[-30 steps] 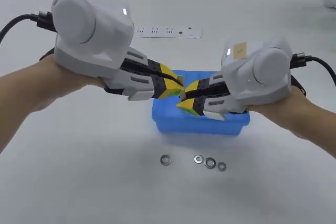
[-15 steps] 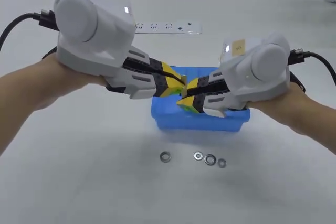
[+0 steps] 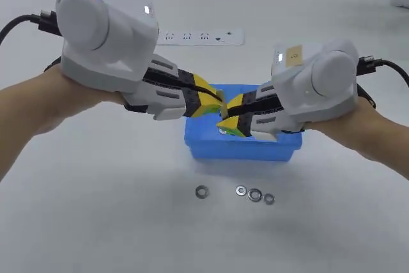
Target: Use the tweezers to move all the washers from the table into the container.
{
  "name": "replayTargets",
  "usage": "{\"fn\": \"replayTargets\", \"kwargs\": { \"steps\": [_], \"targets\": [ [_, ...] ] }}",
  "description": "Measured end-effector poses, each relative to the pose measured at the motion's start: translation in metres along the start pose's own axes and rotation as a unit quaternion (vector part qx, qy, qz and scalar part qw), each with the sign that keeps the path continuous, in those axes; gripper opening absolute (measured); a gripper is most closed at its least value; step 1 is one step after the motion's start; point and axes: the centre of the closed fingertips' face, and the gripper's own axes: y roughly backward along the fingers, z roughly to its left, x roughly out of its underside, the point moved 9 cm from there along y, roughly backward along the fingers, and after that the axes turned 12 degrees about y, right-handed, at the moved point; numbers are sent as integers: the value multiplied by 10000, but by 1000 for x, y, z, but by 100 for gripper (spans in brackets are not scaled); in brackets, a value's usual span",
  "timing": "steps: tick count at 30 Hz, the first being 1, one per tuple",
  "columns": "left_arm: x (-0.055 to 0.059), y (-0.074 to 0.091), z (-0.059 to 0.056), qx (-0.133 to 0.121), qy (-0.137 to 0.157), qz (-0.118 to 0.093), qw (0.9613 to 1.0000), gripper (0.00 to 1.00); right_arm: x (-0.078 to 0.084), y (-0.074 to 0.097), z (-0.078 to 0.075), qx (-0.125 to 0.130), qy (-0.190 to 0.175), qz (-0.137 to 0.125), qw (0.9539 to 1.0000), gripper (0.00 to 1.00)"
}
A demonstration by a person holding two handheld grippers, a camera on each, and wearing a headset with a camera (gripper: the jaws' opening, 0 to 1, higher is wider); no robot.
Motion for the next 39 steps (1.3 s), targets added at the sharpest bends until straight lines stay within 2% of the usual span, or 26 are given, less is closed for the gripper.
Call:
{"fn": "replayTargets", "kwargs": {
  "steps": [8, 13, 19, 28, 30, 34, 39],
  "targets": [
    [-9, 6, -10, 13, -34, -112, 9999, 6, -10, 12, 3, -30, 74, -89, 9999, 8],
    [-17, 8, -14, 42, -44, -291, 9996, 6, -15, 18, 4, -11, 84, -131, 9999, 8],
    [-23, 9, -17, 99, -94, -380, 9992, 11, -18, 22, 3, 0, 88, -141, 9999, 7],
    [-29, 7, -19, 147, -280, -421, 9986, 13, -24, 22, 6, -83, 173, -178, 9997, 7],
    [-29, 7, -22, 325, -304, -368, 9983, 8, -26, 22, 6, -97, 185, -182, 9996, 7],
    [-29, 7, -25, 343, -437, -303, 9980, 7, -27, 23, 10, -144, 284, -128, 9994, 7],
    [-31, 15, -33, 385, -458, -330, 9977, 7, -34, 30, 15, -162, 387, -146, 9990, 7]
  ]
}}
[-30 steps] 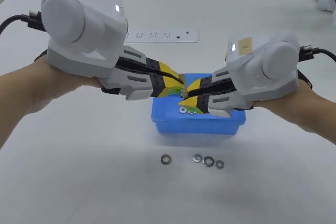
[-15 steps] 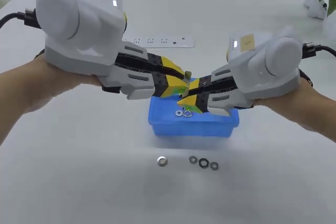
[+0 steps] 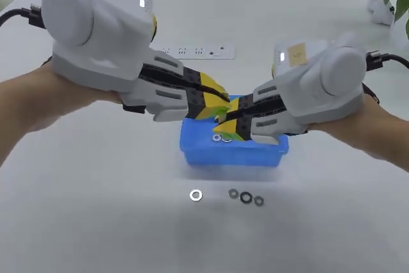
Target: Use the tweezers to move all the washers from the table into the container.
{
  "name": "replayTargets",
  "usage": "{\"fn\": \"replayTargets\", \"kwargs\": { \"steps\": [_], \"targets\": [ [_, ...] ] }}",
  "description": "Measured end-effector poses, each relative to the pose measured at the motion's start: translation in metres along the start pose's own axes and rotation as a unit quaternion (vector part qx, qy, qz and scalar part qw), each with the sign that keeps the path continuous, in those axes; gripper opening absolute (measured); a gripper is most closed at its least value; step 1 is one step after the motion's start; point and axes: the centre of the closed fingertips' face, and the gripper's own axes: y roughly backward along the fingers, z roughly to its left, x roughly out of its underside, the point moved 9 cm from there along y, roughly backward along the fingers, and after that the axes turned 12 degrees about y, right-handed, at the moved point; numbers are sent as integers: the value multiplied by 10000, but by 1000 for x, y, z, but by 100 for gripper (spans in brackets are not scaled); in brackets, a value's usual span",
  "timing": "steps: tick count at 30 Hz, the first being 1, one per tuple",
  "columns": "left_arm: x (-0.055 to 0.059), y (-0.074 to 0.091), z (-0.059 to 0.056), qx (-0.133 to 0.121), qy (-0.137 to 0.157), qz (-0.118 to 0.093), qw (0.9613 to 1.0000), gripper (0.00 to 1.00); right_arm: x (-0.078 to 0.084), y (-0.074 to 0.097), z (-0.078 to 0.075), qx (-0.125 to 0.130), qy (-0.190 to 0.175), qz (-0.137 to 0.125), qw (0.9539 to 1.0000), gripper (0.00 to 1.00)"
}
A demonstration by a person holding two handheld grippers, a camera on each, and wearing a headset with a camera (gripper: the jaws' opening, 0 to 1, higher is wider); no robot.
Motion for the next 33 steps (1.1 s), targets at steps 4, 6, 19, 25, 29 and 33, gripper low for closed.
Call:
{"fn": "replayTargets", "kwargs": {
  "steps": [4, 6, 19, 25, 29, 33],
  "targets": [
    [1, 5, -11, 27, 9, -66, 10000, 7, -7, 4, 9, -42, 111, 39, 9999, 8],
    [2, 7, -16, 16, 83, -143, 9999, 7, -10, 6, 15, -53, 131, 39, 9999, 8],
    [20, 10, -61, 257, 264, 56, 9993, 6, -11, 8, 69, -253, -10, 9, 9997, 8],
    [30, 4, -72, 256, 433, -19, 9987, 6, -5, 10, 82, -265, -126, 90, 9995, 8],
    [34, -2, -79, 298, 511, -22, 9982, 6, 0, 11, 90, -306, -183, 148, 9993, 8],
    [38, -7, -82, 339, 545, 27, 9979, 6, 4, 12, 95, -320, -258, 183, 9990, 9]
  ]
}}
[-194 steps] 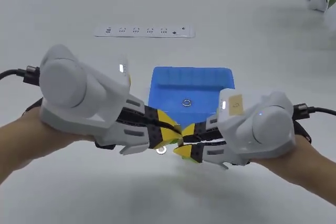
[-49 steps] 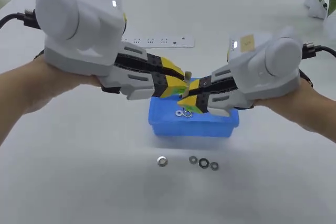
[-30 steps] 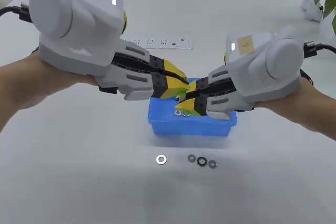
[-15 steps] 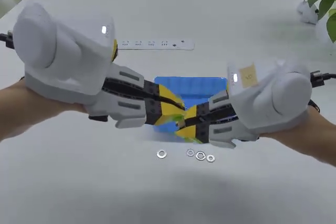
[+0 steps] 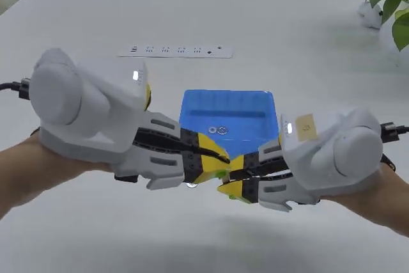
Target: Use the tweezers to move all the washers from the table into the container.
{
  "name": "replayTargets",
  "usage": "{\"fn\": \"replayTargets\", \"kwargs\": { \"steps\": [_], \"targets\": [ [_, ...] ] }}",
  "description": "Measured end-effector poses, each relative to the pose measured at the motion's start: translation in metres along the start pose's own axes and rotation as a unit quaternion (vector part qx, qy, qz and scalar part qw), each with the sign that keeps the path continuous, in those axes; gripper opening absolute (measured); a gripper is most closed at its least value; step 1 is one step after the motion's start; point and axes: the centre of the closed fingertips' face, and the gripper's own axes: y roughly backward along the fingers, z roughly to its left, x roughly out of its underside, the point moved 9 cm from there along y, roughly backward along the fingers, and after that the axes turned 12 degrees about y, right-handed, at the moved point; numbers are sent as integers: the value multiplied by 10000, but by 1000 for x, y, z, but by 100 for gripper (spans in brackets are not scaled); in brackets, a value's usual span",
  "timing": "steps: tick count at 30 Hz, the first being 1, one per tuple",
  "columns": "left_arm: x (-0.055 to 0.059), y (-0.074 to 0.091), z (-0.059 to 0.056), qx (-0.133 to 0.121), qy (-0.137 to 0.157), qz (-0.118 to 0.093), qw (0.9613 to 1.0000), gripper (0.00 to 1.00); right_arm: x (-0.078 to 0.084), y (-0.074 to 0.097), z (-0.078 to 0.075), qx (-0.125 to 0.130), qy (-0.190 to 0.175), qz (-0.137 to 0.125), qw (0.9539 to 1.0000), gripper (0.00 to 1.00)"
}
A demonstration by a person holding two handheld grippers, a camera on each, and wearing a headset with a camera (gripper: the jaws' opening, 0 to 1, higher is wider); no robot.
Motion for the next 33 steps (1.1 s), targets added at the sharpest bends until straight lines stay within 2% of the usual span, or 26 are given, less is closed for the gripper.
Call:
{"fn": "replayTargets", "kwargs": {
  "steps": [8, 20, 33],
  "targets": [
    [5, -5, 1, 36, 72, 42, 10000, 6, 7, -3, 3, -11, -64, 59, 10000, 9],
    [5, -6, 22, -35, 107, 34, 9999, 7, 12, -10, -15, 185, -69, 115, 9997, 11],
    [10, -14, 34, -108, 170, 67, 9998, 6, 23, -16, -20, 230, -224, 180, 9993, 11]
  ]
}}
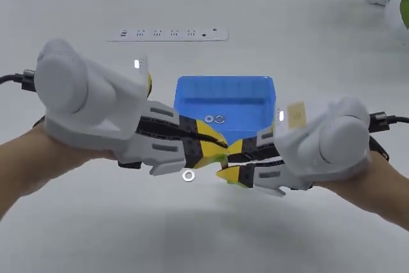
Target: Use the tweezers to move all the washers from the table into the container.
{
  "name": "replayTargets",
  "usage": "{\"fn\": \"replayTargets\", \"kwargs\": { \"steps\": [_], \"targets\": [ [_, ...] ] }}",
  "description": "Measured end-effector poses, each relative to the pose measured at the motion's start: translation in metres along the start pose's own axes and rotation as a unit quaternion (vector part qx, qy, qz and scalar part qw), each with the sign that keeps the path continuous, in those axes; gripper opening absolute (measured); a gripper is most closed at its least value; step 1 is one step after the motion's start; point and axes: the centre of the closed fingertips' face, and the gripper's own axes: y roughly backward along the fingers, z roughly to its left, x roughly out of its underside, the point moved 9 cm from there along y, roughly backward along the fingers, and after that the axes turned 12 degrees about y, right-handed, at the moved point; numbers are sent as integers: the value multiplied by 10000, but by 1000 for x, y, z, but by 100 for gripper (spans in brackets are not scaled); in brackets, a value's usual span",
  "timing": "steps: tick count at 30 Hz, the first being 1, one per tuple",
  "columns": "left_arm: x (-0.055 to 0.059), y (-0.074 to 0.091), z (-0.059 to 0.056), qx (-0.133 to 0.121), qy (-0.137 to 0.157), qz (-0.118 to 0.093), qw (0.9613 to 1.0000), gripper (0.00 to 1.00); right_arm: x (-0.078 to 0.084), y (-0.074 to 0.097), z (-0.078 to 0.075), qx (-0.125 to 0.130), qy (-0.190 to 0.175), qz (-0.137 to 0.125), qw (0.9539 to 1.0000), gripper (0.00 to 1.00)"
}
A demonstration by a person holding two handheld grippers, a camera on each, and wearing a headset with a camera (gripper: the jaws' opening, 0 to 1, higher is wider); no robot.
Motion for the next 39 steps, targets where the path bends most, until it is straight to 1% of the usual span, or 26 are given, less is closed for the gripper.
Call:
{"fn": "replayTargets", "kwargs": {
  "steps": [3, 7, 16, 18, 20, 22, 24, 29, 32, 35, 36, 37, 39],
  "targets": [
    [1, -2, 2, -9, -40, 39, 10000, 6, 2, -3, -1, -1, -47, -1, 10000, 12],
    [3, -4, 4, 16, 19, 73, 10000, 6, 4, -6, -1, -15, -70, 30, 10000, 12],
    [4, -3, 6, 30, 103, 19, 9999, 6, 5, -6, 0, 2, -148, 4, 9999, 12],
    [5, -3, 6, 47, 162, 9, 9999, 6, 4, -6, 0, -6, -158, 3, 9999, 11],
    [5, -3, 6, 47, 173, -13, 9998, 6, 4, -6, 1, 24, -221, 42, 9997, 11],
    [6, -2, 6, 48, 219, -34, 9997, 6, 3, -7, 1, 29, -196, 83, 9998, 10],
    [6, -2, 6, 44, 244, -41, 9997, 6, 3, -7, 1, 29, -236, 75, 9997, 10],
    [6, -2, 4, 27, 213, -6, 9998, 6, 2, -7, 1, 10, -197, 92, 9998, 10],
    [4, 1, 3, 6, 235, -34, 9997, 6, 0, -4, 1, 41, -229, 66, 9997, 10],
    [-1, 4, 1, -12, 199, -67, 9998, 6, -4, -1, 0, 79, -260, 37, 9996, 10],
    [-3, 5, 0, -8, 210, -54, 9998, 6, -5, 0, 0, 83, -251, 38, 9996, 10],
    [-7, 7, -1, -24, 191, 9, 9998, 6, -7, 1, 0, 90, -221, 31, 9997, 10],
    [-14, 9, -3, 1, 98, 79, 9999, 6, -13, 4, -1, 114, -180, -15, 9998, 10]
  ]
}}
